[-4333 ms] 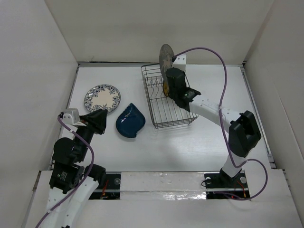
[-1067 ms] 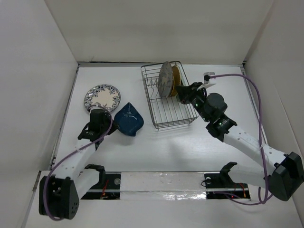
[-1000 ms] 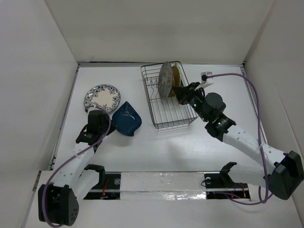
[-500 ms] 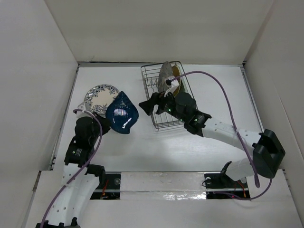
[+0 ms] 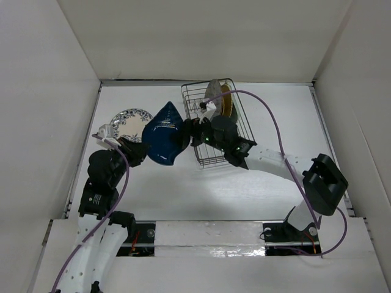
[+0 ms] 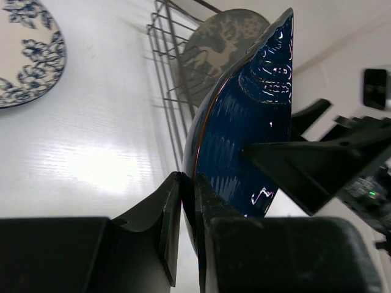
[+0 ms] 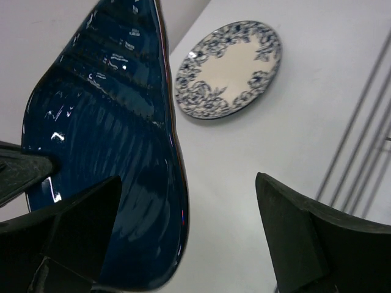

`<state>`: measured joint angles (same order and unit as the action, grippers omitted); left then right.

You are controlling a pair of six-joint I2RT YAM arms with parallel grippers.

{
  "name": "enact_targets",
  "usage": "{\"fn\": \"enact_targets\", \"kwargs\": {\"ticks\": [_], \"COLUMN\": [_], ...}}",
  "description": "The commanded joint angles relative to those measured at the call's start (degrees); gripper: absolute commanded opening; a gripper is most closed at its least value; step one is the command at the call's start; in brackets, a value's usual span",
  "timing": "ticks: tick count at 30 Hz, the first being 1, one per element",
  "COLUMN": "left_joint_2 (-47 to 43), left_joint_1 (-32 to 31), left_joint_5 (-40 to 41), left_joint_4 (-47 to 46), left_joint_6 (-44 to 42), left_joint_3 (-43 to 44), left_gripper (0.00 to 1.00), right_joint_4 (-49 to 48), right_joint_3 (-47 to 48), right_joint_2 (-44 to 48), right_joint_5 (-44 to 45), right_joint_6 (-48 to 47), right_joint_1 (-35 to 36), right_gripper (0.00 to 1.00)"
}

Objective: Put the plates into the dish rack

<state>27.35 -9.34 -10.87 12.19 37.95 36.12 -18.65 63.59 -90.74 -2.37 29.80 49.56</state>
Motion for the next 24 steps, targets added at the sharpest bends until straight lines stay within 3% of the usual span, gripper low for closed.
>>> {"fn": "enact_targets", "kwargs": {"ticks": [1, 4, 7, 8, 10, 11, 14, 15, 18, 24], "left_joint_2": [-2.0, -2.0, -1.6, -1.3, -1.1, -1.2, -1.5, -1.7, -2.0, -1.6], "left_joint_1": [0.0, 0.0, 0.0, 0.0, 0.0, 0.0, 0.0, -0.5, -0.5, -0.5], "left_joint_5": [-6.1, -7.9, -9.4, -9.7, -9.7, -9.6, -8.7, -8.5, -7.6, -4.5], "left_joint_4": [-15.4, -17.1, -19.6, -20.1, -19.9, -19.9, -18.7, -18.5, -16.7, -8.5], "left_joint_6": [3.9, 4.6, 6.4, 6.6, 6.5, 6.3, 4.4, 3.9, 1.1, -8.7], "left_joint_3": [1.8, 2.5, 1.2, 1.0, 0.5, 0.3, 0.4, 0.6, 1.5, 7.4], "left_gripper": [0.0, 0.0, 0.0, 0.0, 0.0, 0.0, 0.01, 0.13, 0.32, 0.56], "right_joint_4": [-10.0, -19.5, -25.5, -26.1, -26.3, -27.0, -26.4, -25.7, -20.9, -1.8], "right_joint_3": [-0.1, -2.8, -3.7, -3.7, -3.8, -4.5, -5.5, -5.2, -3.7, 4.8], "right_joint_2": [-1.7, -3.5, -4.0, -3.8, -2.9, -2.4, -0.1, 0.3, 2.5, 6.0], "right_joint_5": [-8.7, -15.5, -18.1, -18.4, -18.2, -18.0, -15.8, -15.1, -12.7, -4.2], "right_joint_6": [4.3, 9.7, 11.7, 11.5, 11.2, 11.3, 11.8, 11.2, 9.2, -0.2], "right_joint_1": [-2.1, -3.9, -4.6, -4.6, -4.6, -4.6, -4.6, -4.6, -5.3, -7.1], "right_gripper": [0.94, 0.84, 0.63, 0.51, 0.36, 0.21, 0.04, 0.02, 0.0, 0.0]}}
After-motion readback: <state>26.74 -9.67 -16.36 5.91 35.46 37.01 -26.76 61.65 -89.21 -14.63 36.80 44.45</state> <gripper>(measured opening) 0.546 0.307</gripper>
